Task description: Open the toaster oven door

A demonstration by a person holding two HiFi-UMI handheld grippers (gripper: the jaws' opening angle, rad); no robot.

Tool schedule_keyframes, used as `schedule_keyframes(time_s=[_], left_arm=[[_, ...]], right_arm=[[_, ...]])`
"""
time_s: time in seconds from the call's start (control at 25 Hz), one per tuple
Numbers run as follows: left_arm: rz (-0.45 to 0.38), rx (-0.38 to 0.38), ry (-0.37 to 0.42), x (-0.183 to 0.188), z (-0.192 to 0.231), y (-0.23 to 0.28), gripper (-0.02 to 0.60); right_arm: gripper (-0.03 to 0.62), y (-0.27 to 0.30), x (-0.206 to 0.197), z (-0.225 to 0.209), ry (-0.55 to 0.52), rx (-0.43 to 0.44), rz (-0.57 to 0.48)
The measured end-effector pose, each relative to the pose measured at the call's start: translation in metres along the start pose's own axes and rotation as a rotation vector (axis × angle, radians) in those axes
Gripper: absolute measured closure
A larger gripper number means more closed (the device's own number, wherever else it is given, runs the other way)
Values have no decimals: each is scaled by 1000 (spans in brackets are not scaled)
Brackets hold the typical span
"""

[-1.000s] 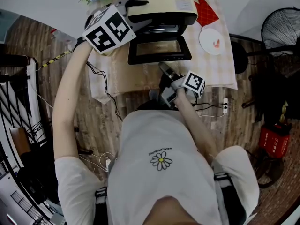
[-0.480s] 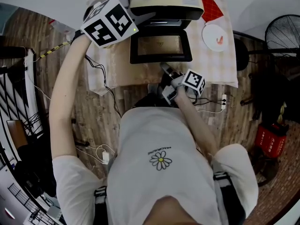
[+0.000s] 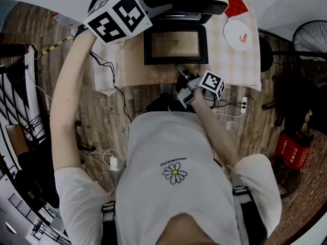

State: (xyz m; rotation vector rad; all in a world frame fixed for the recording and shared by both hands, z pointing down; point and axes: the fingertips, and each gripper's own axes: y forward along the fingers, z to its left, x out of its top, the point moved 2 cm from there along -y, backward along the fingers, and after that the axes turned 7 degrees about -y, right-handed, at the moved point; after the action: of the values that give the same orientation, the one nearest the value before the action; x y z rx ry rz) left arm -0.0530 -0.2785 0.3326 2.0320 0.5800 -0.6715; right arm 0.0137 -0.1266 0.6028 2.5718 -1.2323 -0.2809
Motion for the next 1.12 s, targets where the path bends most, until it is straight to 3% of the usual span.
schedule_keyframes(time_s=[0.72,0.92,1.12], left_arm=[[-1,33,15,1,-2,-1,359],[-9,51,29,1,-1,-2,359],[29,57,12,1,-3,-2,360]], right_arm=[[586,-10,7,13,-22,16,-44],[586,-15,31,39,-81,70,-99],[586,-23,66,89,-207,153,-156]])
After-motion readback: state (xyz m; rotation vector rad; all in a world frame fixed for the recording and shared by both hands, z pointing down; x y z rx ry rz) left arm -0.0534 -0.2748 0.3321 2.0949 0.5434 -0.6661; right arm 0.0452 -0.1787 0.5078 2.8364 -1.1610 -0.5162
